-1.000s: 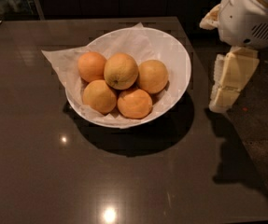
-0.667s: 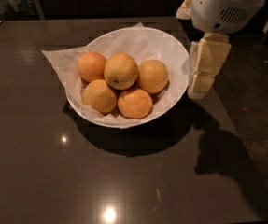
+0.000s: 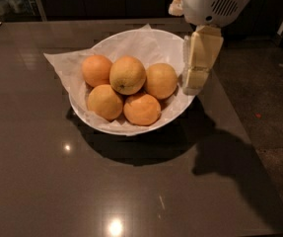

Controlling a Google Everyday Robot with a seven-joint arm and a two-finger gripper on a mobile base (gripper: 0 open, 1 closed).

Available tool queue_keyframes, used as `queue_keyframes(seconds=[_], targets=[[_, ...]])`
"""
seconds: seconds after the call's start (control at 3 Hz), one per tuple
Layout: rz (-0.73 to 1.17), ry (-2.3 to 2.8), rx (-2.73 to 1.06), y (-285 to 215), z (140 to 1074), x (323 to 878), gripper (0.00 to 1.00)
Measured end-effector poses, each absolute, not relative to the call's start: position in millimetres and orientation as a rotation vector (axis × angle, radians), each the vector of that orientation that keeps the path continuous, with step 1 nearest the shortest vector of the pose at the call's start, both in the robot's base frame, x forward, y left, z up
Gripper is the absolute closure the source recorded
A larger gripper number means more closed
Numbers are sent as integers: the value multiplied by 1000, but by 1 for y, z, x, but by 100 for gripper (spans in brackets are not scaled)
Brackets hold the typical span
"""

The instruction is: Pick orange from white bowl

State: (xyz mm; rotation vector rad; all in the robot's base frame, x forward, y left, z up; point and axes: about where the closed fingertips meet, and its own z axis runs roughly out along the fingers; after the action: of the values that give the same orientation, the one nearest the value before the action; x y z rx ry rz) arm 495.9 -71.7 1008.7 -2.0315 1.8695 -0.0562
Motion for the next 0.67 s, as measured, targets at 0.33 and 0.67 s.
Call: queue_keyframes(seconds=[0.33,0.67], targets=[[-34,1948,-1999,-67,992,507,0],[-4,2052,-1953,-58,974,521,0]])
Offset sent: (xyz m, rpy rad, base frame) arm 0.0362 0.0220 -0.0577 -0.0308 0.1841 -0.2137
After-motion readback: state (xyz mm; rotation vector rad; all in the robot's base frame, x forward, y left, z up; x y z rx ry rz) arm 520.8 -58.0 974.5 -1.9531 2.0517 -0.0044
